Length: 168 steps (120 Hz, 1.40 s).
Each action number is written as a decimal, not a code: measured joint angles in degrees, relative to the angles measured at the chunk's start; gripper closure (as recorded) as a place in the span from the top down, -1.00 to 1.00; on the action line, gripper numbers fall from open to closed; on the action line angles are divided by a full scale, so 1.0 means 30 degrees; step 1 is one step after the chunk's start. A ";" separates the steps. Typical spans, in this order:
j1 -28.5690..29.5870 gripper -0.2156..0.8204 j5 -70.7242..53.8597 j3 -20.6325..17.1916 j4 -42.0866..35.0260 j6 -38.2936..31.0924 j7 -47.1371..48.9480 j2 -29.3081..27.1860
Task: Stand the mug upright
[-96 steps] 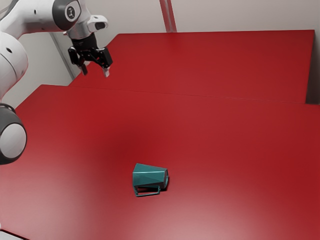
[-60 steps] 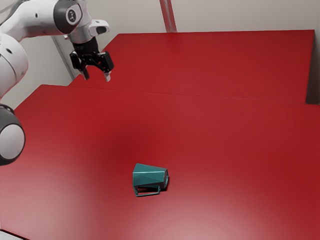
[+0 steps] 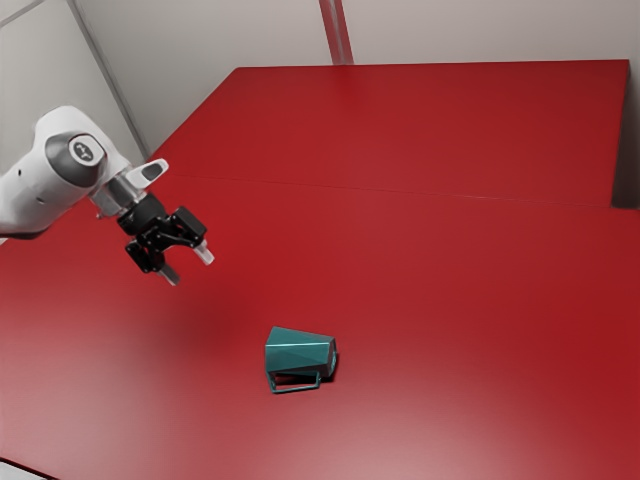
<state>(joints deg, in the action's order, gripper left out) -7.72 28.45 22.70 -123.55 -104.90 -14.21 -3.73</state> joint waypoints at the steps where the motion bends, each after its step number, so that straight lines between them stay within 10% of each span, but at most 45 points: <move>1: -0.0056 0.58 0.0115 0.0028 -0.0140 -0.0113 -0.0083 -0.0017; 68: -0.2637 0.58 0.3591 0.0155 -0.5060 -0.5562 -0.4767 0.0006; 168: -0.3963 0.58 0.9744 0.0022 -0.6843 -0.7080 -0.9191 0.0349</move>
<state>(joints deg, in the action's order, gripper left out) -19.61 57.68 22.76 -144.08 -126.14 -41.78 -2.69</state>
